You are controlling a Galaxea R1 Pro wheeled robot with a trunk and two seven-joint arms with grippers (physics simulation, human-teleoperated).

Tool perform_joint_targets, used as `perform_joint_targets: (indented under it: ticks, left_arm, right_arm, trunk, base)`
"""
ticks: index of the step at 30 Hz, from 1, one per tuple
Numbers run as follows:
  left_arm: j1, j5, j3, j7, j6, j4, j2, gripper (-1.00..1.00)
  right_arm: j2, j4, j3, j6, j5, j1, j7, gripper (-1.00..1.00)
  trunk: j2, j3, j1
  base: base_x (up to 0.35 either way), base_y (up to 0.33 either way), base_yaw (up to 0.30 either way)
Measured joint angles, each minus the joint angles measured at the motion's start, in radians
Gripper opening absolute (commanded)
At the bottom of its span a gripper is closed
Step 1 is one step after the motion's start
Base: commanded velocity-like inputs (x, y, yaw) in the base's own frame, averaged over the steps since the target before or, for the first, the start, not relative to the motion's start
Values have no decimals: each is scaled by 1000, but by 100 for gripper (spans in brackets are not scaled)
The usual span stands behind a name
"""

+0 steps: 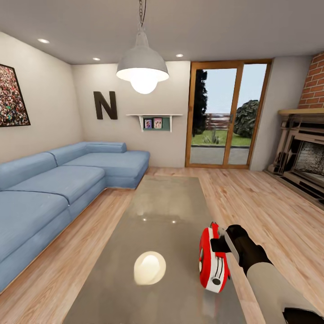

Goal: Turn on the radio receiver that's on the table in the living room.

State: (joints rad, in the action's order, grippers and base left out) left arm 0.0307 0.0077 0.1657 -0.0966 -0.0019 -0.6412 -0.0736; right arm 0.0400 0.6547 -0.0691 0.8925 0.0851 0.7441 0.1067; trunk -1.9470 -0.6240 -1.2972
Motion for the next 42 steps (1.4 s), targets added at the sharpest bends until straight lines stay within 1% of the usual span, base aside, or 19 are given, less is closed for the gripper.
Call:
perform_joint_targets:
  ticks: [8, 9, 10, 32, 42]
  left_arm:
    - [0, 0, 0, 0, 0, 0, 0, 100]
    - [0, 0, 0, 0, 0, 0, 0, 100]
    - [0, 0, 0, 0, 0, 0, 0, 100]
    - [0, -5, -2, 5, -1, 1, 6, 100]
    - [0, -13, -2, 3, -1, 2, 7, 100]
  right_arm:
    - [0, -4, 0, -1, 11, 0, -1, -100]
    - [0, -4, 0, 0, -7, 0, 0, -100]
    - [0, -4, 0, 0, -7, 0, 0, -100]
    - [0, -4, 0, 0, -6, 0, 0, -100]
    - [0, -4, 0, 0, -5, 0, 0, -100]
  trunk:
    - [0, 0, 0]
    - [0, 0, 0]
    - [0, 0, 0]
    - [0, 0, 0]
    - [70, 31, 38]
  base:
    - [0, 0, 0]
    - [0, 0, 0]
    - [0, 0, 0]
    - [0, 0, 0]
    - [0, 0, 0]
